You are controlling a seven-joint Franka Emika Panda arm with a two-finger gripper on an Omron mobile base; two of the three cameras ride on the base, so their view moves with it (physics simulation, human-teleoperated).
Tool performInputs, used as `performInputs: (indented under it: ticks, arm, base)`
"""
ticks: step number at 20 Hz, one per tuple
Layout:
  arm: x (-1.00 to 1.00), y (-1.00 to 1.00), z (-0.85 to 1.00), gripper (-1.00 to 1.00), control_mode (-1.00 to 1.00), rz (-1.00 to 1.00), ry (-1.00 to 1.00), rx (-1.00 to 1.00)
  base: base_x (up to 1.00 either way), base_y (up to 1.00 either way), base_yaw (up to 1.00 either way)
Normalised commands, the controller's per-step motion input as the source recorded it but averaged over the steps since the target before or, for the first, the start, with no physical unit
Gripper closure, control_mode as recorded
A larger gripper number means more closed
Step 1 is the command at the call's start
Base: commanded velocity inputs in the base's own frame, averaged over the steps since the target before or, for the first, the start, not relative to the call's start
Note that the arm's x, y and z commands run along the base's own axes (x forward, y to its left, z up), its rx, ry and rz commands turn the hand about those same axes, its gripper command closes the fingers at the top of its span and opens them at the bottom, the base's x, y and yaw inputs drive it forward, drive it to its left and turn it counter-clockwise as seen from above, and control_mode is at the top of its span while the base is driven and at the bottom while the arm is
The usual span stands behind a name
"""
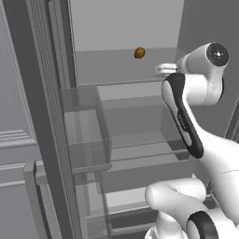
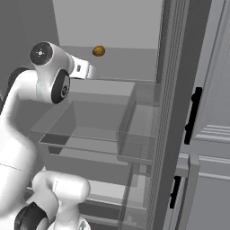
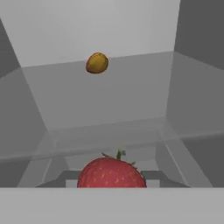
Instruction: Take the strawberry from the fridge and place it on top of the pancake, located on the dining counter.
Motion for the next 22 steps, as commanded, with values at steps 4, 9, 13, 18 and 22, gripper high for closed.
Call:
performInputs:
  ticks: [4, 9, 13, 18, 22]
  arm:
    - [-1.00, -0.02, -0.14, 1.00, -1.00, 0.00, 0.01, -0.01]
    - [-0.95, 0.00, -0.76, 1.00, -1.00, 0.00, 0.08, -0.08]
    - [-0.53, 0.00, -0.61, 1.00, -1.00, 0.00, 0.05, -0.01]
    - [-0.44, 0.02, -0.28, 1.00, -1.00, 0.00, 0.03, 0.00]
    - [-0.07, 0.11, -0.09, 1.00, -1.00, 0.00, 0.21, -0.04]
  base:
    - [0.00, 0.00, 0.00]
    - [0.00, 0.00, 0.00]
    - [0.00, 0.00, 0.00]
    - [0.00, 0.00, 0.00]
    - [0.00, 0.00, 0.00]
